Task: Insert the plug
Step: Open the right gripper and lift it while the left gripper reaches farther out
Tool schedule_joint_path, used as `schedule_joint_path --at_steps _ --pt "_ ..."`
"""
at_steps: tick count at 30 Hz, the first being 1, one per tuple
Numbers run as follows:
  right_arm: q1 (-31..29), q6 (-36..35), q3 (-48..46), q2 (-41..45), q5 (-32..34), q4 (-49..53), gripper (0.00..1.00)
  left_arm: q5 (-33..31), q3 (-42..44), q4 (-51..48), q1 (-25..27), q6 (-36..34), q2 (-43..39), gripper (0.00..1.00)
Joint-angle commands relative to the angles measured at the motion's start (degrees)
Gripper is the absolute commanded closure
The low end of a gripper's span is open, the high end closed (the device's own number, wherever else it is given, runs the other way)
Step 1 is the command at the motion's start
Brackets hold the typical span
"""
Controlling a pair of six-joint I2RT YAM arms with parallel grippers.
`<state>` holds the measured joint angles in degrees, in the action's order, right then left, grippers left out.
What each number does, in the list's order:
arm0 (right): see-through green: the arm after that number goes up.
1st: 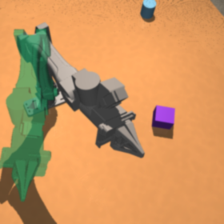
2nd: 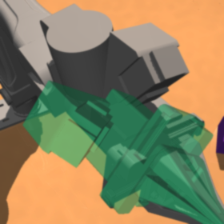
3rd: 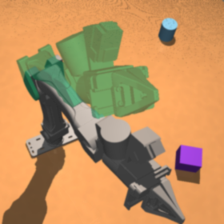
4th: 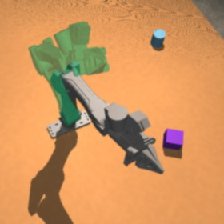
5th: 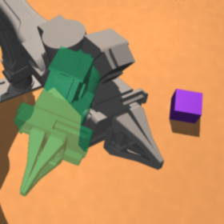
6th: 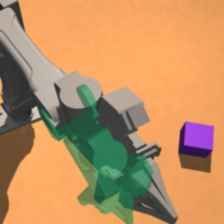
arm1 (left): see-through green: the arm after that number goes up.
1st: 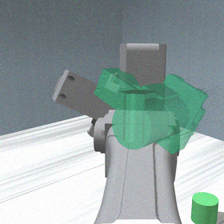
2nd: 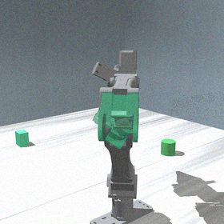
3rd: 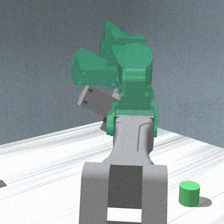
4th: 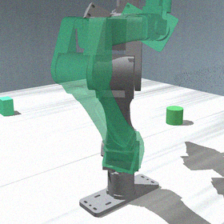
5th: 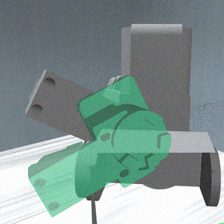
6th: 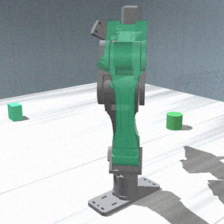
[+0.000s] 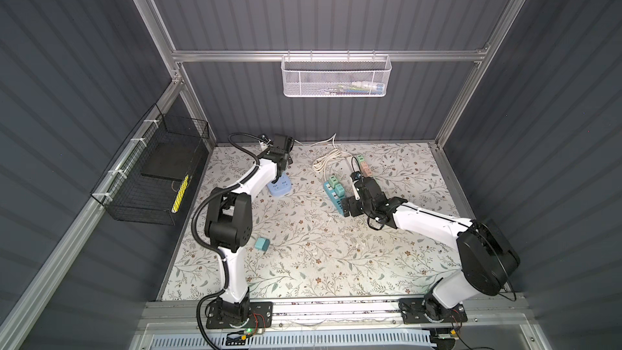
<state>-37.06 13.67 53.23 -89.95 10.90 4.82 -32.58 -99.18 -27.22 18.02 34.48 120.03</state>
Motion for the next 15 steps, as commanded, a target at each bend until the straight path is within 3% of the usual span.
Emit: schedule_joint_path --at_steps 1,7,15 --pt "-0.2 0.8 -0.5 0.4 0.8 -2.2 0.01 0.4 -7.3 -7.6 -0.6 -3.6 6.9 0.01" --pt "-0.2 0.7 -0.5 -0.1 0.1 -2.5 0.01 0.3 -16.6 -11.2 -1.2 -8.7 17.1 0.11" --pt "-0.3 1.0 -0.2 -1.2 -0.7 -2.6 0.01 2.5 -9.3 -7.8 -1.0 -12.3 16.2 0.31"
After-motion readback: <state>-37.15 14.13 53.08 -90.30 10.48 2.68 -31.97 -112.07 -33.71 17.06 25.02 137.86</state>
